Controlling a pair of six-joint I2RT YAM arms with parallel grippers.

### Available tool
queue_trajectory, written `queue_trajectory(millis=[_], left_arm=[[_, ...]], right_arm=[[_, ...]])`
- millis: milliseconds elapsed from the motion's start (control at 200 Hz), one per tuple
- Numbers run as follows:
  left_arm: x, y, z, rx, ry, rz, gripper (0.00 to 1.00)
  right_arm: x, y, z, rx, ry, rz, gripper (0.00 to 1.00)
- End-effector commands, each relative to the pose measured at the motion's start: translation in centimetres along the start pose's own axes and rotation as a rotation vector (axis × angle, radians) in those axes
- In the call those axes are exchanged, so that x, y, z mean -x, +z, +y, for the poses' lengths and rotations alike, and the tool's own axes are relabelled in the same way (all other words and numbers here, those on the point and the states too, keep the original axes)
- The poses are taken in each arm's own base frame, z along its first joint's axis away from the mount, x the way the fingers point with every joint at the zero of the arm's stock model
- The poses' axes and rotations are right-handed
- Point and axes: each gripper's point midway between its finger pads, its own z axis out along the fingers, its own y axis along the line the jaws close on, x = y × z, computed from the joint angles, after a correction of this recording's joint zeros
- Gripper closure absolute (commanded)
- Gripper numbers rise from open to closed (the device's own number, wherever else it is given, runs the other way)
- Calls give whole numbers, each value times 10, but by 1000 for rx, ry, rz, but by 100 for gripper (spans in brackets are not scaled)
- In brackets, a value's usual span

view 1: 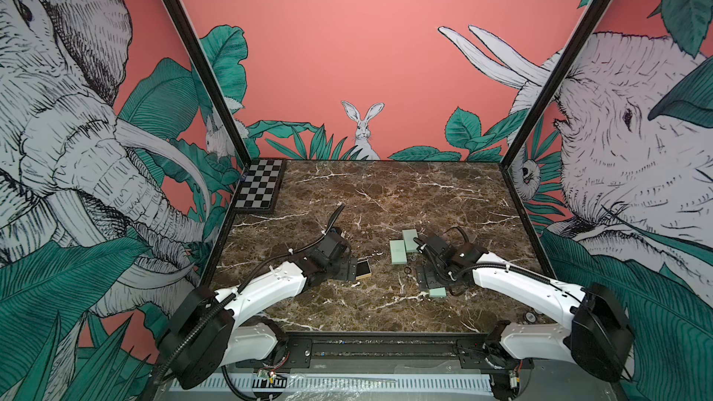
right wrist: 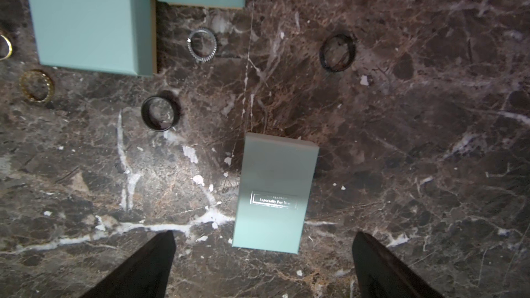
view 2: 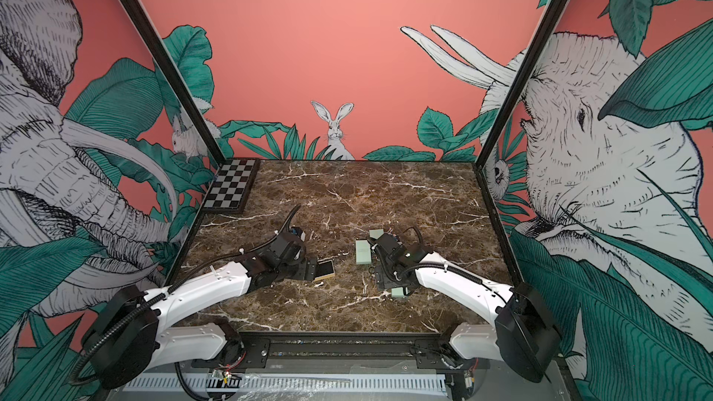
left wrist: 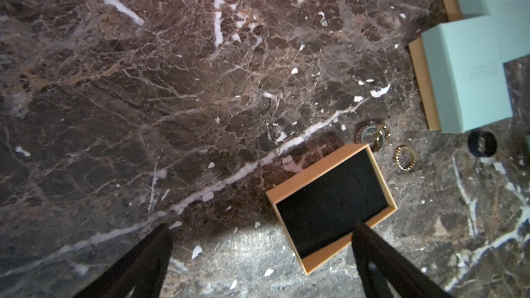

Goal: Take the rings out of the lift-off lid box
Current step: Pick up the lid from the center of the board.

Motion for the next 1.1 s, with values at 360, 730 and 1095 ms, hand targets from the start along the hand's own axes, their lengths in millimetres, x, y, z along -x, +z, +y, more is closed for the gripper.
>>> queue_trajectory(millis=[360, 730, 1095], left_arm=[[32, 9, -43, -140, 80, -18, 1], [40, 23, -49, -131, 110, 7, 1], [39, 27, -63, -203, 52, 20, 1]], right_arm=[[-1, 10, 5, 18, -5, 13, 1], [-14, 23, -5, -31, 50, 63, 6], [-17, 38, -8, 5, 98, 95, 16]])
